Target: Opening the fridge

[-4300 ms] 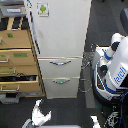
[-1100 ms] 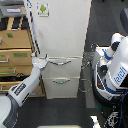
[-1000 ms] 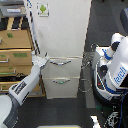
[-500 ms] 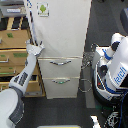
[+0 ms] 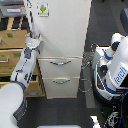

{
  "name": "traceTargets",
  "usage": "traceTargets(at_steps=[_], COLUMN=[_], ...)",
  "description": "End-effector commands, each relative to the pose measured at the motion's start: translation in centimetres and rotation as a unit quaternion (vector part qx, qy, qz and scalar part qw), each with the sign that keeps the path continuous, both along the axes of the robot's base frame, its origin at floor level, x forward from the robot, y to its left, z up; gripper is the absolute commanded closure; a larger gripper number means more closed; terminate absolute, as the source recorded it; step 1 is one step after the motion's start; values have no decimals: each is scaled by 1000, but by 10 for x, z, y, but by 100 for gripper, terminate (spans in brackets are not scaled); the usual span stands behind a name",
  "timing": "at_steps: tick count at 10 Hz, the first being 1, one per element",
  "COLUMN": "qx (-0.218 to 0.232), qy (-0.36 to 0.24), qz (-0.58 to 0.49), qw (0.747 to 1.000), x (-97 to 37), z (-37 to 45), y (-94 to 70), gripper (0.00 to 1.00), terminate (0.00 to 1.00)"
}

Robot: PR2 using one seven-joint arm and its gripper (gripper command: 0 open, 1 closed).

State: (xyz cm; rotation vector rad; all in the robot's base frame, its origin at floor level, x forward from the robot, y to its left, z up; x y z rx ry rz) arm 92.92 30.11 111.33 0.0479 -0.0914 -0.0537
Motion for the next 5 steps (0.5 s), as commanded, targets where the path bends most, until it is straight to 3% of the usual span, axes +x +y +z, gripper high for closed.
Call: traceTargets(at_steps=[1,5], qx=[-53,-54], qy=[21,21], qz=[-73,-73], qw=[996,996], x=[0,3], z=[-59,-63], y=[-19,-18], gripper=[100,100], terminate=[0,0])
